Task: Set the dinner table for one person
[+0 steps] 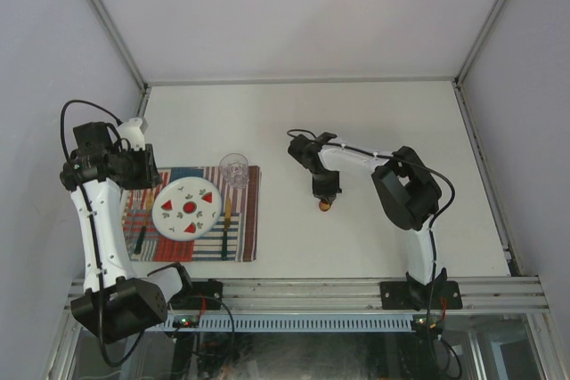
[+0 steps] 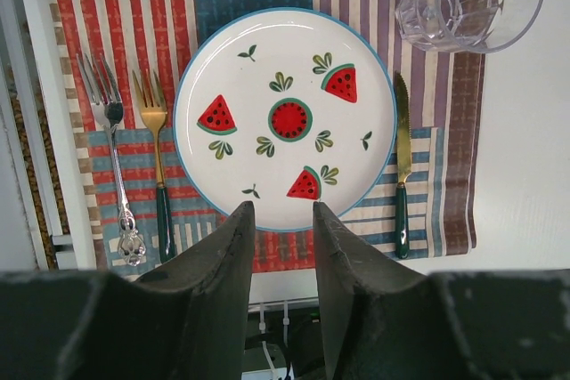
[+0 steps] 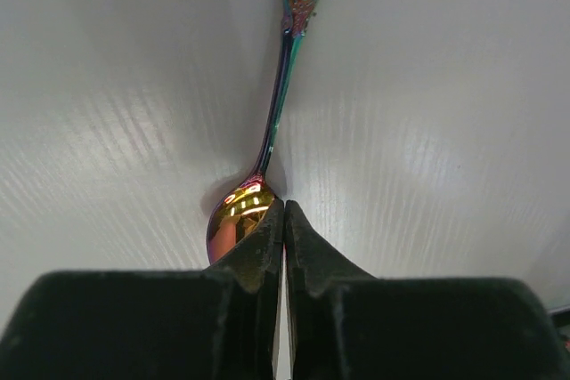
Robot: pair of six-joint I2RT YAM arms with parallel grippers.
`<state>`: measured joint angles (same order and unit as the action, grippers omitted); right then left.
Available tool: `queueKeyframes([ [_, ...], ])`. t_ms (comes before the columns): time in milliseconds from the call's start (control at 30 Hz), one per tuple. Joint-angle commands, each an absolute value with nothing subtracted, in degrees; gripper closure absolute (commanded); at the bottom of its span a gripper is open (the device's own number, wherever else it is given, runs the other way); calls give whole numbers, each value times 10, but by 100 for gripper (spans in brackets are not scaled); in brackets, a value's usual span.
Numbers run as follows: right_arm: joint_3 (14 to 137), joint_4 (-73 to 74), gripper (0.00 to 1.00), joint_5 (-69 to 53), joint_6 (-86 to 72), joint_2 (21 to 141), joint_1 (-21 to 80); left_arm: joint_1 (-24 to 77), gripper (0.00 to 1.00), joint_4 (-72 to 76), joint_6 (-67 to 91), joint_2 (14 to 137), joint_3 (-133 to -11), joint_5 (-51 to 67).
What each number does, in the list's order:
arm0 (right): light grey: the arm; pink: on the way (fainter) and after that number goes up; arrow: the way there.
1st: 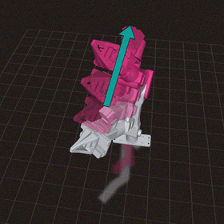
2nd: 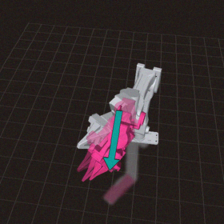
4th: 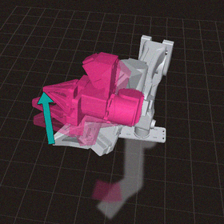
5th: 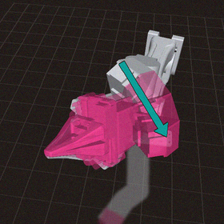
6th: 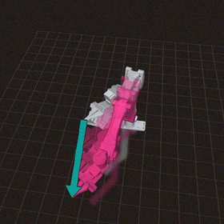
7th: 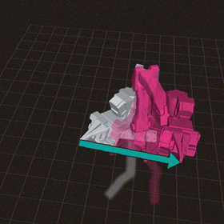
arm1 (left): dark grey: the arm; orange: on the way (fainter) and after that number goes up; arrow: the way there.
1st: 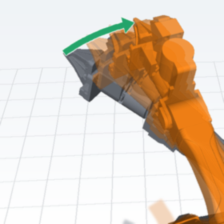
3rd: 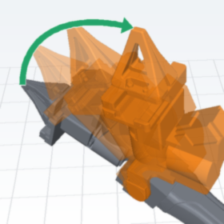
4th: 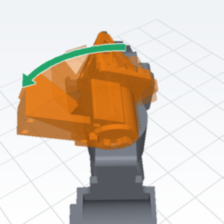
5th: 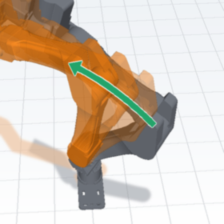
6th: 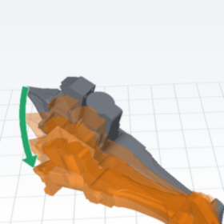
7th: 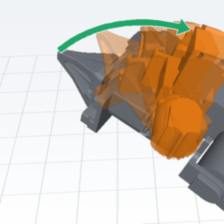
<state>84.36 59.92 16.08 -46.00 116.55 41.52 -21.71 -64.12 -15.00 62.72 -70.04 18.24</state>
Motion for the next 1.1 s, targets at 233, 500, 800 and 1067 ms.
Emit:
queueKeyframes([
  [233,845,592,100,169,-477,1149,434,-222,63,-629,-146,618,-689,193],
  [500,914,562,100,129,-479,1212,450,-222,63,-635,-159,615,-689,182],
  [800,1155,562,100,64,-469,1356,449,-223,63,-646,-163,622,-701,175],
  [1067,1247,536,100,45,-469,1400,414,-223,63,-653,-163,632,-714,165],
])
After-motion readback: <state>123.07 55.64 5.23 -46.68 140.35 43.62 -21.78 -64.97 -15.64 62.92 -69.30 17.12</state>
